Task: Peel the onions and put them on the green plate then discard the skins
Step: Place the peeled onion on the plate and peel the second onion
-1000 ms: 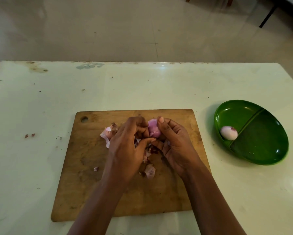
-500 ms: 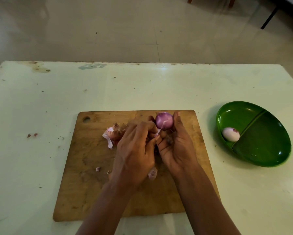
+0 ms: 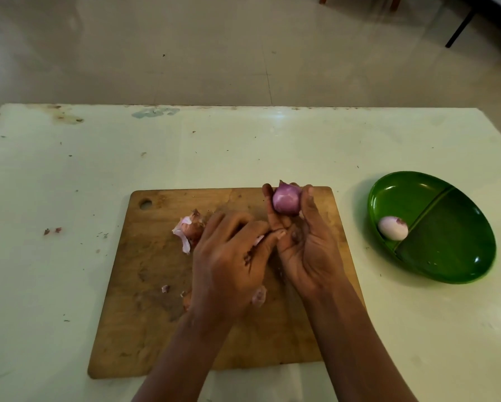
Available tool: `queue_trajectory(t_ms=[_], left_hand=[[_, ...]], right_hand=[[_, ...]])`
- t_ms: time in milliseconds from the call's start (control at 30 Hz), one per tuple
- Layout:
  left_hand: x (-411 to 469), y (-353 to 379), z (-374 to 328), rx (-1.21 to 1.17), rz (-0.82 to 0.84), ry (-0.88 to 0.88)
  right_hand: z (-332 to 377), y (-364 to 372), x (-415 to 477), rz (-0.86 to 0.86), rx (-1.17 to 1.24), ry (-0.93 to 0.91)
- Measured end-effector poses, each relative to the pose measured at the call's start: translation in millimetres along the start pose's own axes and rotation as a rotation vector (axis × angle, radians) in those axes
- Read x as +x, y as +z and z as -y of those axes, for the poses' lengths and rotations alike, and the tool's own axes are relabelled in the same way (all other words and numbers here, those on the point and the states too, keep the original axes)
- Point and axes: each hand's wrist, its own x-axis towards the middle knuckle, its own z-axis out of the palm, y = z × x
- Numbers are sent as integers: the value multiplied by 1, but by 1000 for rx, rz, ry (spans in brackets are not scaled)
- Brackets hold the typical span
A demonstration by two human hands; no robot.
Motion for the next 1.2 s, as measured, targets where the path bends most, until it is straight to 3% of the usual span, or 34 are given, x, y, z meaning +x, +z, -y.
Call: queue_trajectory(t_ms=[100,267,1200], left_hand=[[2,-1,1,26,-45,-54],[5,-5,2,-111,-33,-129],[5,-7,3,-184,62,-188]], right_hand=[[1,-2,-2,-23,-172,36],[2,0,-8,128,-351,91],[2,-6,-6,186,-343,129]])
